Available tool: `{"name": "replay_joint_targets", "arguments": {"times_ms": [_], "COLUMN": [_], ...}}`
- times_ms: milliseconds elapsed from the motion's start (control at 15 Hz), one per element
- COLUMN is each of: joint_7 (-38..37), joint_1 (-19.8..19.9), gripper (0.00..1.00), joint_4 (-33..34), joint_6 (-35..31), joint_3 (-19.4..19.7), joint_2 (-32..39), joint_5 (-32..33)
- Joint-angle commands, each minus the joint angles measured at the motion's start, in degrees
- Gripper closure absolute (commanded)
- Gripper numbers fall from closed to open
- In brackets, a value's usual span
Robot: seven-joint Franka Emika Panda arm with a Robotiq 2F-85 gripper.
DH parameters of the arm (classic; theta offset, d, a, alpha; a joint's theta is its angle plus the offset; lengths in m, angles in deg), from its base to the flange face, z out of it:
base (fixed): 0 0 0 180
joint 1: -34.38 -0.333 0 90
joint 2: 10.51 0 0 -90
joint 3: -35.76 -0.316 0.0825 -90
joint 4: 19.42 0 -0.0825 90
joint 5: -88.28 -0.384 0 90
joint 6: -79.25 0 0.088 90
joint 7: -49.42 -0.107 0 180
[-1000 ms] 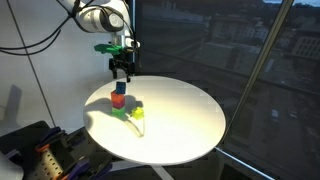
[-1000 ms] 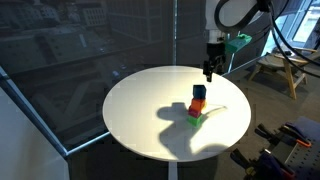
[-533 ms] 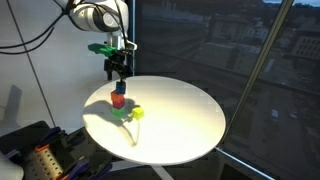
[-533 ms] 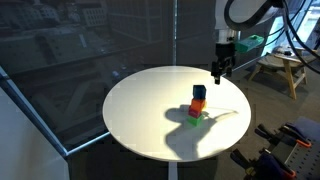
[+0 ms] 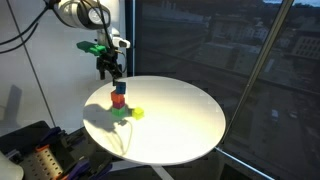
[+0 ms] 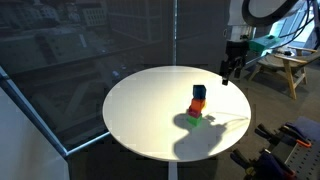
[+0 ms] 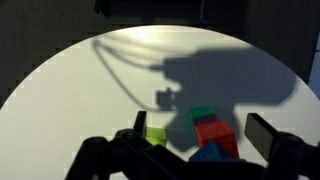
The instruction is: Pick up the blue block and stack it on top of the orange block
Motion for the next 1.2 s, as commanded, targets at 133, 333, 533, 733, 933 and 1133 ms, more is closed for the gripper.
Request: {"name": "replay_joint_targets", "arguments": {"times_ms": [133,333,533,733,933,1133], "joint_7": [2.1,2.2,0.6,0.9,0.9,1.0], "joint_1": [0.3,0.3,0.3,0.3,0.3,0.3], "gripper": [0.0,0.0,0.0,0.0,0.0,0.0], "joint_4": [-6.0,-7.4,-6.2,-6.9,-7.0,-7.0], "joint_6": [-3.5,-4.2,-3.4,-3.7,-3.7,-3.7], "joint_3": [0.7,0.9,0.3,0.5,0.5,0.5], "joint_2": [-7.5,-9.3,-7.8,-8.7,-8.8,-8.8], "joint_5": [-1.2,-1.1,-0.3,-0.3,-0.3,-0.3]}}
